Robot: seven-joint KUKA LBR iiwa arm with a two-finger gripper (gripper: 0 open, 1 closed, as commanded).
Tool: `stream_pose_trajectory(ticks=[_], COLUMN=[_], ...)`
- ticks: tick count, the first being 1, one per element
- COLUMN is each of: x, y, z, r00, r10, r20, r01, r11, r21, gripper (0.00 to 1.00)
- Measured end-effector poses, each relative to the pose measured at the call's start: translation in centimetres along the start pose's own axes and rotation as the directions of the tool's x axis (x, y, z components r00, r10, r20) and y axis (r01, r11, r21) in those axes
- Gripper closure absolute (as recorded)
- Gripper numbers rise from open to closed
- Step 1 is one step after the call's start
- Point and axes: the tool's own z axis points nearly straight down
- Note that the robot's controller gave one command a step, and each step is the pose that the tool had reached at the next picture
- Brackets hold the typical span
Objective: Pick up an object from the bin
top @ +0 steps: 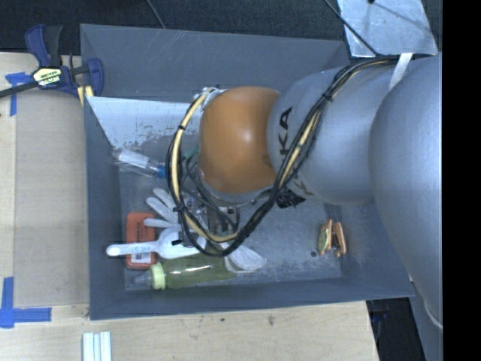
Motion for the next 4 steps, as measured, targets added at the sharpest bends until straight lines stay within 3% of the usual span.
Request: stream_pose_trajectory(ticks=[1,2,3,4], x=[-0.5,0.2,0.8,0.9], y=[0.0,-0.4,-0.2,-0.6], z=[-3.5,1.2,1.6,-1.8], r00=[0.996,0.996,0.996,0.993], r10=[-0.083,-0.09,-0.094,-0.118], r20=[0.009,0.011,0.001,0.003], r01=[0.083,0.09,0.094,0.118], r11=[0.997,0.996,0.996,0.993], r21=[-0.004,-0.004,-0.001,-0.001], gripper=[1.0,1.0,1.0,1.0])
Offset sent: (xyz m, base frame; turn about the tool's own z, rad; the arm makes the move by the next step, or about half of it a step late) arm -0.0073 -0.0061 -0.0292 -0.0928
